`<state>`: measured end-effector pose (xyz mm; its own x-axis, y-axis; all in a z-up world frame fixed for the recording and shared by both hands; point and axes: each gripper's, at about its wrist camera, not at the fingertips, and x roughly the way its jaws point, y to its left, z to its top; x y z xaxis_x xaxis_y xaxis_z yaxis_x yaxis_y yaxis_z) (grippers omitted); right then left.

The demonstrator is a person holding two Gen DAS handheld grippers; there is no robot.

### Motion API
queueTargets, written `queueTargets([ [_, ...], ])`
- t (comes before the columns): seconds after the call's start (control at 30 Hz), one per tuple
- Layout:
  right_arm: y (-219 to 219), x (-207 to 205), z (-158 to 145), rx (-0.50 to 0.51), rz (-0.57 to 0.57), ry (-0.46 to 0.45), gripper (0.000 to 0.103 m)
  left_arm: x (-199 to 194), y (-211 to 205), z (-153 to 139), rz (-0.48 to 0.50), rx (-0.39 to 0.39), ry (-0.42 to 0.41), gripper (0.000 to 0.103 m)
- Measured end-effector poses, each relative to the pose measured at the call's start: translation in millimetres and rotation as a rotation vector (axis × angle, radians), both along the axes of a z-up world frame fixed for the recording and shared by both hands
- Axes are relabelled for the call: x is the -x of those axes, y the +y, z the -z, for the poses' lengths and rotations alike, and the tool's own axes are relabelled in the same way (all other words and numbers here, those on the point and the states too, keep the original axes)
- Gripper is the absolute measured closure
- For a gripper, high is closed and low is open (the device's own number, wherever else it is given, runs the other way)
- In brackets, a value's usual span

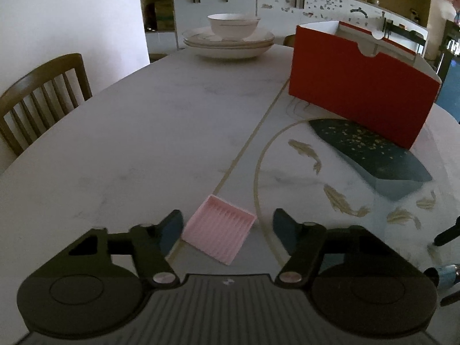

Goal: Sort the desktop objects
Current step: 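Grasp the pink plastic tray with the left tool while the right tool grasps the blue bottle, then carry the pink tray and blue bottle with both tools into the red box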

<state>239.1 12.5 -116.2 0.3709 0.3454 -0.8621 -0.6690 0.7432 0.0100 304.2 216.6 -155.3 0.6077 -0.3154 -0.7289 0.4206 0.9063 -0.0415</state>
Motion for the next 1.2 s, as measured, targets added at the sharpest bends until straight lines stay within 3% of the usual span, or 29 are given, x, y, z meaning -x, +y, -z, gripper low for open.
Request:
queueTargets([
  [0.1,2,0,0,0.007,-0.009,-0.009,0.048,2,-5,-2,0.0,-0.006,0.006,0.051],
  [0.27,5,0,1,0.04,-0.018,-0.045,0.059,5,-12,-4,-0.057,-0.011,0.016,0.051],
  [0.33,6,0,1,0.045,-0.019,-0.053,0.073,7,-15,-4,-0.078,-0.01,0.018,0.052],
  [0.4,5,-2,0,0.046,-0.012,-0.059,0.08,10,-18,-4,-0.099,-0.01,0.021,0.052],
  [0.73,-20,-14,-3,0.03,0.092,-0.058,0.08,34,-43,-7,-0.174,0.005,0.042,0.052],
  [1.2,-90,-18,-18,-0.038,0.256,-0.04,0.08,70,-88,-18,-0.226,0.118,0.092,0.053],
])
